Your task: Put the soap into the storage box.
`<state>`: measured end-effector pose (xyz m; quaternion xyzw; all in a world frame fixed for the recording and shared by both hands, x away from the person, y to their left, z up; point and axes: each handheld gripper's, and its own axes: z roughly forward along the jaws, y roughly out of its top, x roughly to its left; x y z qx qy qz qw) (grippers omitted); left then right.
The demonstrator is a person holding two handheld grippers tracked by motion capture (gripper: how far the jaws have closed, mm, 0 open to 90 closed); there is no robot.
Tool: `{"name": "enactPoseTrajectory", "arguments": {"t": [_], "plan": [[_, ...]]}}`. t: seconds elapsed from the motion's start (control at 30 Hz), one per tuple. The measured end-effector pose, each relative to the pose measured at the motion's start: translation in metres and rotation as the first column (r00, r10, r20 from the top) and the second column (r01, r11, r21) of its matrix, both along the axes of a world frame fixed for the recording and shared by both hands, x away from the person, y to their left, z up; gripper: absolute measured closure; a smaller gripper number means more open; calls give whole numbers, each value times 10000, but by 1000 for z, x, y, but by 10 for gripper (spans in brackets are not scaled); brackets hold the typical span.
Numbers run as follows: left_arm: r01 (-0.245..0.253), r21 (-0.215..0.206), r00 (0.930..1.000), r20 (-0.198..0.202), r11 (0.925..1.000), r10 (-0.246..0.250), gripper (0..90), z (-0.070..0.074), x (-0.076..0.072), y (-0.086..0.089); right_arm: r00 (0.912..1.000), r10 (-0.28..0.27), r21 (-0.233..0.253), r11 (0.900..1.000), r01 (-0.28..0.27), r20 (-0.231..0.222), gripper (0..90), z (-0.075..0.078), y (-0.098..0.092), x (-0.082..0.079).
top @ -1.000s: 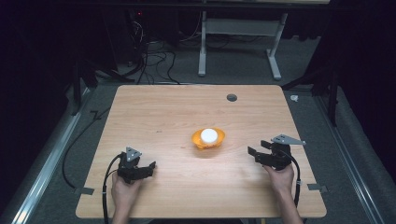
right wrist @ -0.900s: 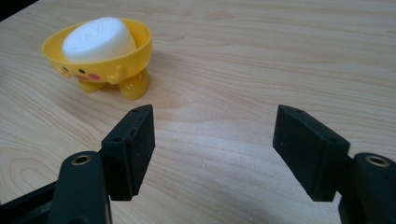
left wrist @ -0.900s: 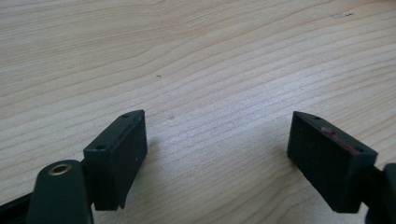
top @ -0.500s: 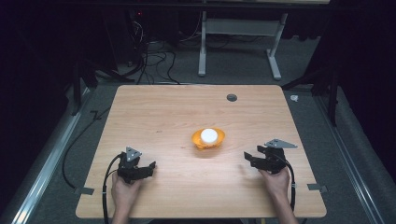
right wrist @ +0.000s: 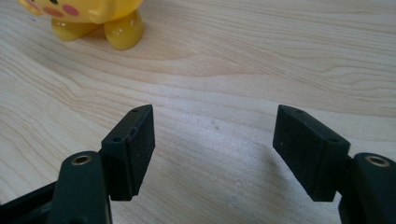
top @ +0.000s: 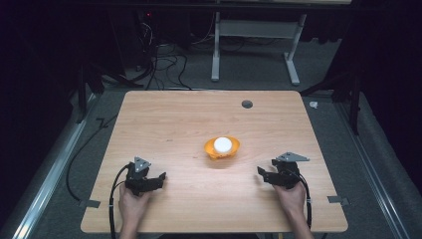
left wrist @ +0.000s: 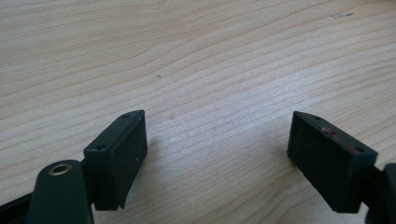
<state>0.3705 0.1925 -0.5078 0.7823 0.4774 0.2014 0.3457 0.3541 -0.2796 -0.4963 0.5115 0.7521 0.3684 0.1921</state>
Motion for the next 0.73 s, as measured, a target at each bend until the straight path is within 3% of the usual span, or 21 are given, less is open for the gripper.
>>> {"name": "enactPoseTrajectory", "arguments": {"t": [0.43,0.73], "plan": [[-4,4,10000,3,10000,4,206,0,0,0,10000,54,-1094,9940,-62,-78,288,-6,9,-2],[-18,5,10000,20,10000,18,206,0,0,0,10000,54,-1107,9938,-60,-62,287,-6,10,-2]]}}
